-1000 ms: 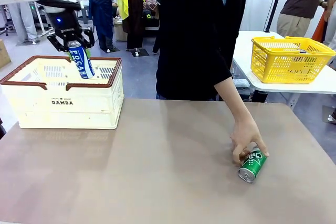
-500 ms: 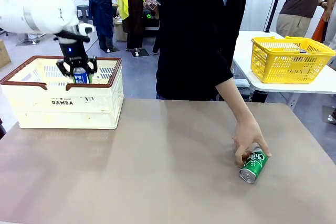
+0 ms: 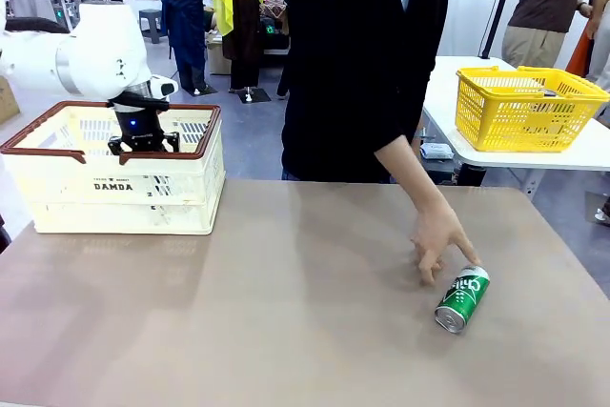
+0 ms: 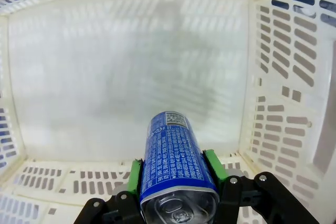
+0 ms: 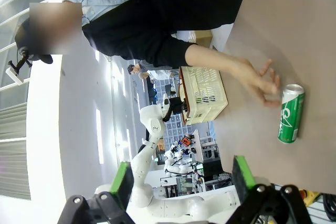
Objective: Place the drinks into the Shopping basket.
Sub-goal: Pick up one drink and place it into the Shopping basket.
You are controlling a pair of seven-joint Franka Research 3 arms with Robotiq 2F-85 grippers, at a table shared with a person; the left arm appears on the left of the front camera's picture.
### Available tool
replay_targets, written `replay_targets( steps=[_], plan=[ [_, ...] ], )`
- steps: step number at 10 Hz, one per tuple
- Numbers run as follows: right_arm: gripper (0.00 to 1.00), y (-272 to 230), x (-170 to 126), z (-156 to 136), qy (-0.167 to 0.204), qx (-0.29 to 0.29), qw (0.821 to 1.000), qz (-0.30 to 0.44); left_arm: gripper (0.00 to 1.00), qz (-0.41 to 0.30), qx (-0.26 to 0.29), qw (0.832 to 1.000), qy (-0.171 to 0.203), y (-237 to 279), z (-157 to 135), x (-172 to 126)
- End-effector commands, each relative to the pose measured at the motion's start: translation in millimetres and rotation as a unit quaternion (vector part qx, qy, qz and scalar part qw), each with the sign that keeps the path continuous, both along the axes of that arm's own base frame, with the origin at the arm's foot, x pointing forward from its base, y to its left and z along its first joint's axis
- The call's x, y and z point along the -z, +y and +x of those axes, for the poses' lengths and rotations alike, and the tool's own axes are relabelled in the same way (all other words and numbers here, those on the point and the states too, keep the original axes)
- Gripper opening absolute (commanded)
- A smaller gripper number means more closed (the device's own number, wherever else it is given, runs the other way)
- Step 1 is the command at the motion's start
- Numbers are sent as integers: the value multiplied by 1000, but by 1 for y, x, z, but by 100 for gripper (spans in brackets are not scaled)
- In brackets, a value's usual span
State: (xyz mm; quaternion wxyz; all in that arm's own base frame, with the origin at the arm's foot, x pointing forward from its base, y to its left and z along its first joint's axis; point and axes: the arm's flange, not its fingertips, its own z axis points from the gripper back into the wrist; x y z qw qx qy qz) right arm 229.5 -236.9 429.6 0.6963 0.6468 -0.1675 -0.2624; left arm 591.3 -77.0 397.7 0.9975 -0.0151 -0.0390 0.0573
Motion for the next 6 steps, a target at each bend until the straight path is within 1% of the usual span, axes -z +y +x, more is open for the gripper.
replay_targets(
  steps=[1, 2, 4, 5, 6],
  plan=[
    [100, 0, -3, -1, -6, -1, 1000, 4, 41, 6, 1, 1000, -8, 5, -4, -2],
    [100, 0, -3, -1, -6, -1, 1000, 4, 100, 4, 1, 1000, -6, 6, -4, -2],
    [100, 0, -3, -1, -6, -1, 1000, 4, 100, 9, 0, 1000, -9, 7, -5, -1],
    [100, 0, -3, -1, -6, -1, 1000, 4, 100, 5, -3, 1000, -13, 10, -7, -5],
    [100, 0, -3, -1, -6, -1, 1000, 4, 100, -1, -6, 1000, -20, 13, -9, -15]
  ],
)
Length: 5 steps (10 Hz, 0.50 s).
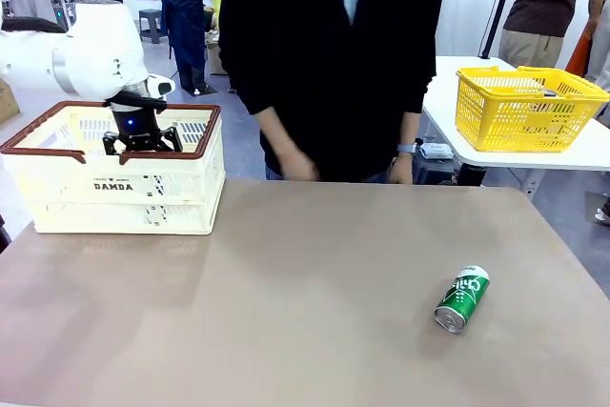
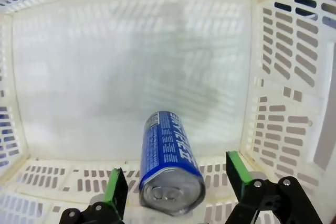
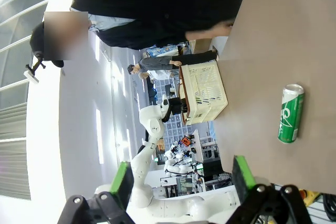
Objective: Place the drinks into the Shopping basket.
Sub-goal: Pick up one drink and place it into the Shopping basket.
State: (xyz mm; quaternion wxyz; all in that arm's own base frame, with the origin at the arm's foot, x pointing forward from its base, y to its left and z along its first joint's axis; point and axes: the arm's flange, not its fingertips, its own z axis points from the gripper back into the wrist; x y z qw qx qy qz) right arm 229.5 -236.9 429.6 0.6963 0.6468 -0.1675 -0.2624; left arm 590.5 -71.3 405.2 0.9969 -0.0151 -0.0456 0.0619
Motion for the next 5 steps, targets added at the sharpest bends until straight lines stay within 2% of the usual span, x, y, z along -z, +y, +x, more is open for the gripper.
replay_targets(
  steps=[1, 3, 4, 5],
  plan=[
    [100, 0, -3, -1, -6, -1, 1000, 4, 100, -13, -4, 999, -30, 12, -14, -28],
    [100, 0, -3, -1, -6, -1, 1000, 4, 100, -78, 15, 996, -38, 23, -39, -96],
    [100, 0, -3, -1, -6, -1, 1000, 4, 100, -117, 29, 991, -49, 31, -68, -139],
    [100, 0, -3, -1, -6, -1, 1000, 4, 100, -170, 40, 984, -42, 38, -103, -171]
  ],
)
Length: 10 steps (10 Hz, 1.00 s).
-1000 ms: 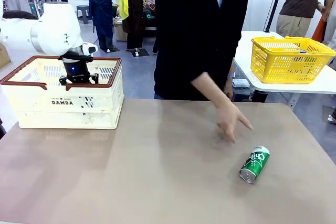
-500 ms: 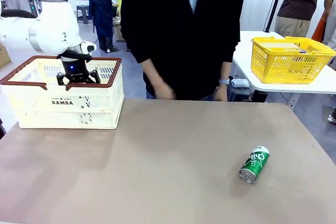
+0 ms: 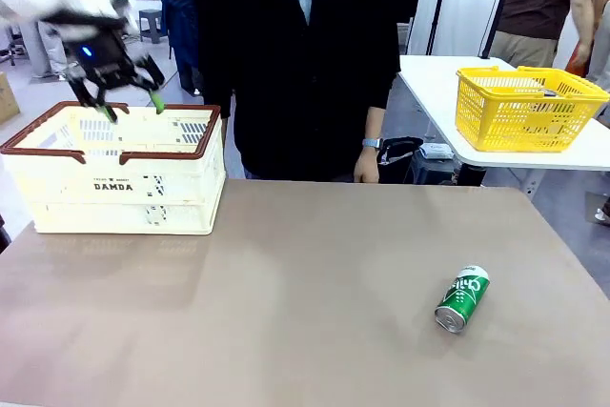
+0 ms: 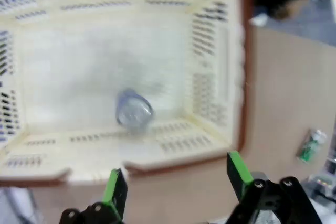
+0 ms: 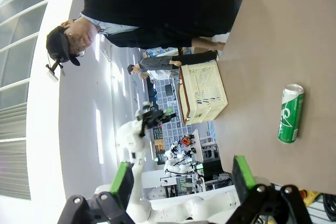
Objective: Place the drinks into the Shopping basket.
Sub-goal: Pick up one drink and place it into the Shopping basket.
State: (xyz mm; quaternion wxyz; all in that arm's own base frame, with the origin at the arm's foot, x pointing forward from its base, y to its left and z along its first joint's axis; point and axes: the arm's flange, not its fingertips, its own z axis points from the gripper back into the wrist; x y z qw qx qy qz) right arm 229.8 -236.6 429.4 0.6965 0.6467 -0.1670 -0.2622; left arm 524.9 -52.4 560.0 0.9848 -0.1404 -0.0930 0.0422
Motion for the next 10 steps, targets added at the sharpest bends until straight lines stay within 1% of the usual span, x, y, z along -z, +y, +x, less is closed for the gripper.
replay_targets(
  steps=[1, 2, 3, 4, 5, 6, 7, 8, 9, 10],
  plan=[
    [100, -1, -4, -1, -7, 0, 1000, 4, 100, -111, 66, 991, 36, 27, -79, -34],
    [100, -1, -4, -1, -7, 0, 1000, 4, 100, -147, 86, 985, 37, 38, -117, -39],
    [100, -1, -4, -1, -7, 0, 1000, 4, 100, -201, 150, 967, 37, 56, -146, -35],
    [100, -1, -4, -1, -7, 0, 1000, 4, 100, -268, 166, 948, 42, 90, -164, -24],
    [100, -1, -4, -1, -7, 0, 1000, 4, 100, -350, 176, 919, 37, 124, -180, -11],
    [100, -1, -4, -1, -7, 0, 1000, 4, 100, -402, 150, 903, 9, 156, -201, 7],
    [100, -1, -4, -1, -7, 0, 1000, 4, 100, -434, 96, 896, -21, 177, -219, 26],
    [100, -1, -4, -1, -7, 0, 1000, 4, 100, -456, 91, 885, -29, 189, -230, 44],
    [100, -1, -4, -1, -7, 0, 1000, 4, 100, -463, 101, 880, -25, 190, -227, 53],
    [100, -1, -4, -1, -7, 0, 1000, 4, 100, -447, 113, 887, 5, 177, -210, 61]
  ],
)
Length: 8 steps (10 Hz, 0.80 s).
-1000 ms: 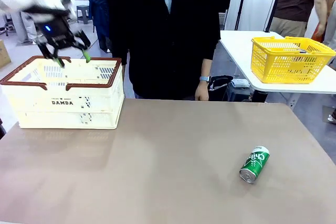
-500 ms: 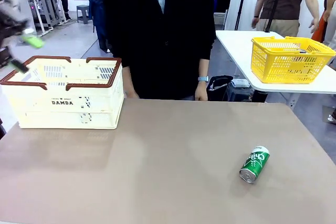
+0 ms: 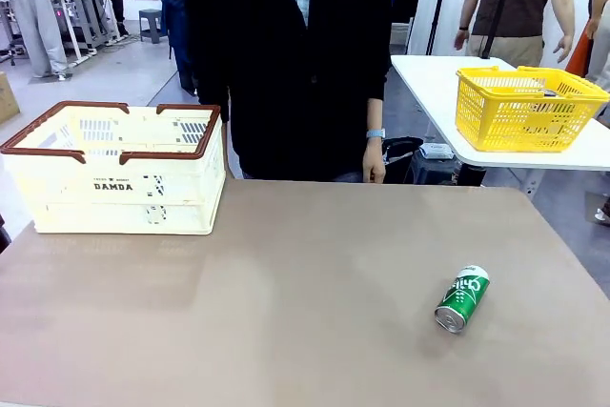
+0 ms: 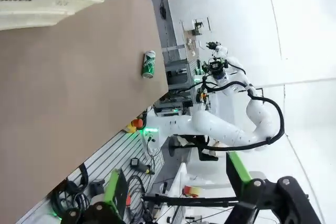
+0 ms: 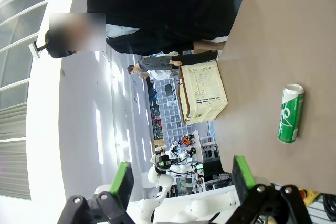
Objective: Place the drinks into the Shopping basket.
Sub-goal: Pick up one drink and place it into the Shopping basket.
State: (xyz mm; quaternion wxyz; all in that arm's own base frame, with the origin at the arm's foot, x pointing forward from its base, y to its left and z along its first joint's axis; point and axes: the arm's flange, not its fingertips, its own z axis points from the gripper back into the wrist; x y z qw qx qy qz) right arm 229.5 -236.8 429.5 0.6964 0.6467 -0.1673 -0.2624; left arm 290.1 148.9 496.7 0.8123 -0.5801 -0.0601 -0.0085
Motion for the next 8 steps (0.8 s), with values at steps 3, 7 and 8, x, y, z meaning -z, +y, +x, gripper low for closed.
replay_targets(
  steps=[3, 7, 8],
  plan=[
    [100, 0, -4, -1, -7, -1, 1000, 4, 100, 4, -3, 1000, -10, 3, -6, -11],
    [100, 0, -4, -1, -7, -1, 1000, 4, 100, 4, -3, 1000, -10, 3, -6, -11],
    [100, 0, -4, -1, -7, -1, 1000, 4, 100, 4, -3, 1000, -10, 3, -6, -11]
  ],
)
